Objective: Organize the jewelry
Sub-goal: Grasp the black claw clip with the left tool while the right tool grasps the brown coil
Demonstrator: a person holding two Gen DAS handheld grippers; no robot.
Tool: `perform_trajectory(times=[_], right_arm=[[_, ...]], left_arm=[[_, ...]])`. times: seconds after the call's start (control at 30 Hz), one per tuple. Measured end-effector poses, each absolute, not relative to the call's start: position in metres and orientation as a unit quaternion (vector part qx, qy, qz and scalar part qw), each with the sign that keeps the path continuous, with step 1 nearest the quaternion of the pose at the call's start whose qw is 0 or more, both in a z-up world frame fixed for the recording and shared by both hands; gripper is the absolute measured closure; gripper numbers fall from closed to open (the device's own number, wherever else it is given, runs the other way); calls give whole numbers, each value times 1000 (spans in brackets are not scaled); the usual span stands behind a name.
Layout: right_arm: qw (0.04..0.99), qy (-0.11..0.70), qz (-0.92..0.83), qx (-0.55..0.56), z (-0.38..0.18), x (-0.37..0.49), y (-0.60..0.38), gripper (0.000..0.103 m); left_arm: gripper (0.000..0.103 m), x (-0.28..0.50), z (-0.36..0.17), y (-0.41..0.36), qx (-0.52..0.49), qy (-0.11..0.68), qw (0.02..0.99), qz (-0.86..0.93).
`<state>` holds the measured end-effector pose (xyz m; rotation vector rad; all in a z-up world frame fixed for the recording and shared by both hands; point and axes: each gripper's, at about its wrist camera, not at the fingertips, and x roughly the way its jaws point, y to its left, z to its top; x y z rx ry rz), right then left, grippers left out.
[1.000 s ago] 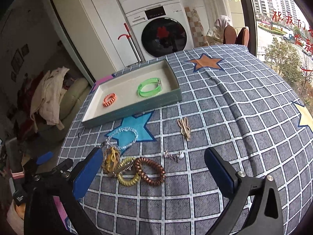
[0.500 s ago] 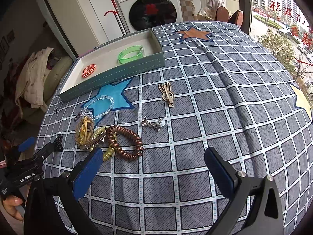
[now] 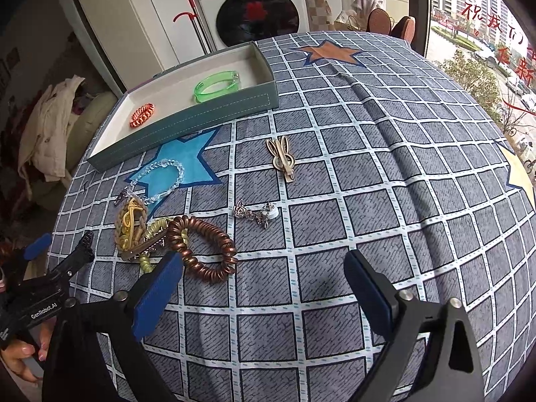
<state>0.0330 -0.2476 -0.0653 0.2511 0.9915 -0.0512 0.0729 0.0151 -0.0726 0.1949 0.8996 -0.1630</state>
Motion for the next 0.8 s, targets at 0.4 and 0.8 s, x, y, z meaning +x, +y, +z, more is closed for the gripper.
perform_trajectory(times=[0.4, 0.8], right_arm=[[872, 485, -10, 63, -73, 43, -224, 50], [874, 485, 7, -8, -74, 40, -200, 78]], left_arm=[[0, 78, -84, 10, 96, 444, 887, -80], [56, 75, -81, 7, 72, 445, 884, -128]])
